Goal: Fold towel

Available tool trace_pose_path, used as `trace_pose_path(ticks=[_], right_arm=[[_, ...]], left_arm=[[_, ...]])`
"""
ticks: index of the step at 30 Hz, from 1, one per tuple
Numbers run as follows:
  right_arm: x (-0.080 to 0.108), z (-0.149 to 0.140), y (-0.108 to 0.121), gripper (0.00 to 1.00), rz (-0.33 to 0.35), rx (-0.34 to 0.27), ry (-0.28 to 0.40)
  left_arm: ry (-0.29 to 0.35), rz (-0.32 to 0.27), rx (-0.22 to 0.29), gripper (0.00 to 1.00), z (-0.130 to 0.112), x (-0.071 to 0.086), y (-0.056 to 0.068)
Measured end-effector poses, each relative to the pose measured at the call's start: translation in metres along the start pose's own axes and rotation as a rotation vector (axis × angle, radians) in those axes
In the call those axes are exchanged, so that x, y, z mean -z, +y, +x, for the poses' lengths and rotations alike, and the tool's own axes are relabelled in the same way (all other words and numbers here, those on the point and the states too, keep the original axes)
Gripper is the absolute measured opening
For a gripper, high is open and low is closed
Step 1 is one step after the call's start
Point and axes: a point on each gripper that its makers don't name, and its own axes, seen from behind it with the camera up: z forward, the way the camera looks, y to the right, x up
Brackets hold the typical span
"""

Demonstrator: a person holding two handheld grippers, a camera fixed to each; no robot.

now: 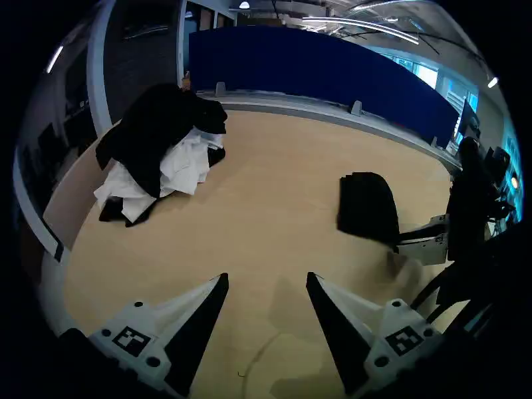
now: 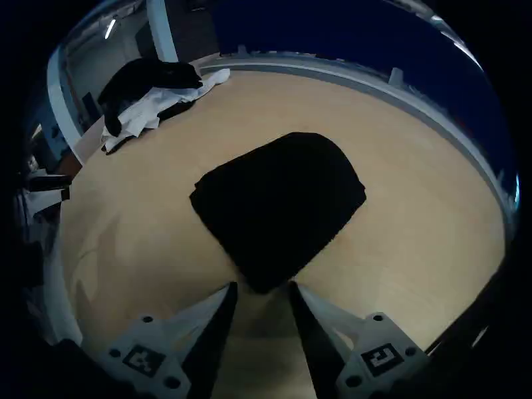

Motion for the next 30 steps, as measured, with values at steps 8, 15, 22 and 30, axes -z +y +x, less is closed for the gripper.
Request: trace_pose_path(ticks=[8,15,22,30], right_arm=[[-0.001,0.001,0.002,0.28,-0.008,-0.019,0.007],[-0.001,0.003,0.001,0.13,-0.002,-0.031,0.013],[0.001,0.005,0.001,0.07,0.004,-0.028,0.024],[0.014,0.026,0.005,0.06,0.003,0.005,0.068]], left_arm=[[-0.004,-0.001,-0.001,0.86,-0.001,0.000,0.001],[-0.005,-0.002,-0.001,0.86,-0.001,-0.001,0.002],[-0.006,0.000,-0.004,0.86,0.000,-0.001,0.001],[-0.003,-0.002,-0.009,0.86,0.005,-0.001,0.004]])
